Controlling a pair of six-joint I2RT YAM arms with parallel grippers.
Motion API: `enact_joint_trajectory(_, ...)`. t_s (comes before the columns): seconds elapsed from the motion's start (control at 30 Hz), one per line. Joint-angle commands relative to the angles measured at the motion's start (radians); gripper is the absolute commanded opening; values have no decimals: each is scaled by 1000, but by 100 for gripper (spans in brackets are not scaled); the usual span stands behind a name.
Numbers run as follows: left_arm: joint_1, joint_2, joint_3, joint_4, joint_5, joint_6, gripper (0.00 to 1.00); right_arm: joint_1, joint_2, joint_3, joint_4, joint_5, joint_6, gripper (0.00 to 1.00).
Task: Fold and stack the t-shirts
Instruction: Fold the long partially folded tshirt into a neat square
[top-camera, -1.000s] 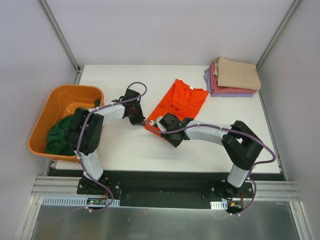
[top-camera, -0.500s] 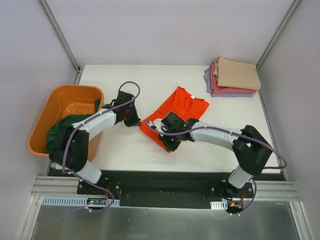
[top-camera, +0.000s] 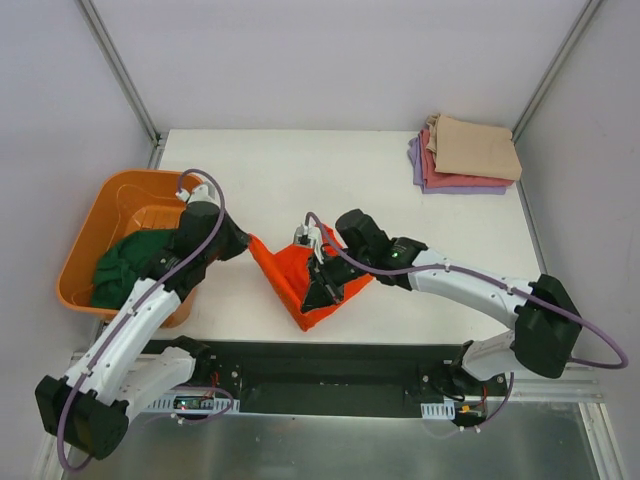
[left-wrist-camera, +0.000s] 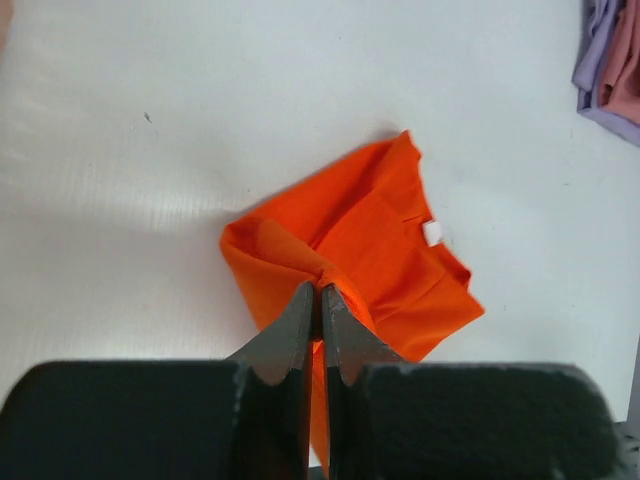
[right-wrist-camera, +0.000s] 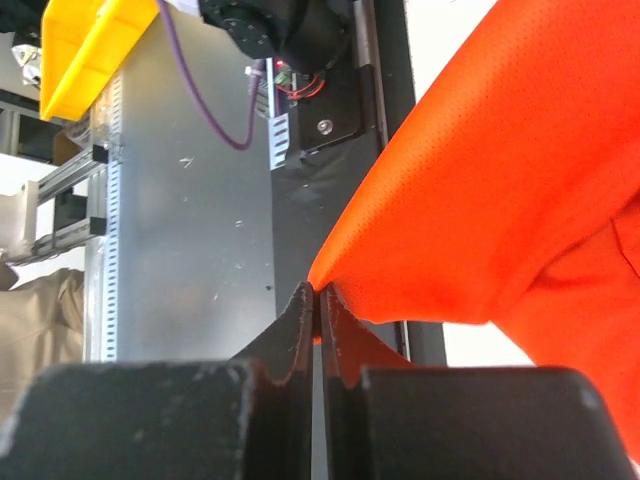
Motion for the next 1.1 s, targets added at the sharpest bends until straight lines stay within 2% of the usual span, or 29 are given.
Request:
enact_joint_trajectory(0.0, 14, -73, -22, 4, -97, -7, 0, 19, -58, -34, 61, -140, 76, 1)
enact_joint_trajectory(0.1, 14, -50, -2, 4, -85, -5, 0, 11, -73, -49, 60, -77, 74, 1)
enact_joint_trajectory(0.23, 13, 54, 63, 15, -33, 18, 0, -24, -90, -80, 51, -8, 82, 1)
enact_joint_trajectory(0.57, 1, 347, 204, 130, 56, 25, 0, -240, -155, -209, 48, 72, 145, 1)
enact_joint_trajectory(0.93, -38, 766, 448, 137, 116, 88, 0, -393, -48, -262, 63, 179, 159, 1)
enact_joint_trajectory(1.07, -41, 884, 529, 137, 119, 96, 0, -414, 15, -246, 69, 321, 173, 1)
